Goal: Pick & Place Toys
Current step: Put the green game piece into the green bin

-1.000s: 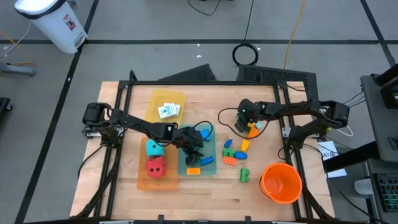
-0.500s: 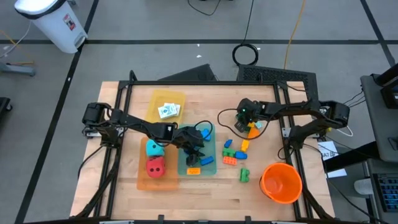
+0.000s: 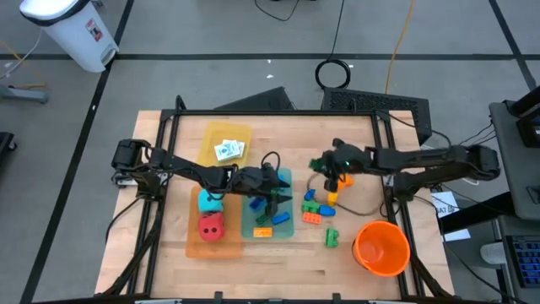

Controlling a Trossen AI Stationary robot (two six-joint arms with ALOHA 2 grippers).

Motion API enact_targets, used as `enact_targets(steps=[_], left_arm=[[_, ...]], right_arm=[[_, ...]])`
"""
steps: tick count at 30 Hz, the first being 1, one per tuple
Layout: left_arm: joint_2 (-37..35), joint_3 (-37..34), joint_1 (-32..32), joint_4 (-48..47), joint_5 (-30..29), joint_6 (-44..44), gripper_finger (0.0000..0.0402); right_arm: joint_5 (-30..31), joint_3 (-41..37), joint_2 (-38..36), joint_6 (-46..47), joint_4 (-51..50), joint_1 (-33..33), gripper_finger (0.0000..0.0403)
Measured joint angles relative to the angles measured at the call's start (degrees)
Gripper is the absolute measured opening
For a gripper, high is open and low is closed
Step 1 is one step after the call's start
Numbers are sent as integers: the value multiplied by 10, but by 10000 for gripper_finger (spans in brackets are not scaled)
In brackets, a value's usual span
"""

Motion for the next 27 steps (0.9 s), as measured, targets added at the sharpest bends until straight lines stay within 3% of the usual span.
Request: enact_targets(steps=[5,11,27], left_arm=[[0,0,12,27,-65,-52,211],[0,0,26,41,-74,-130,201],[0,0,24,42,-86,-142,238]], right_arm=[[55,0,-19,-99,57,95,98],[156,0,21,-208,146,178,97],[164,0,140,-307,351,195,98]])
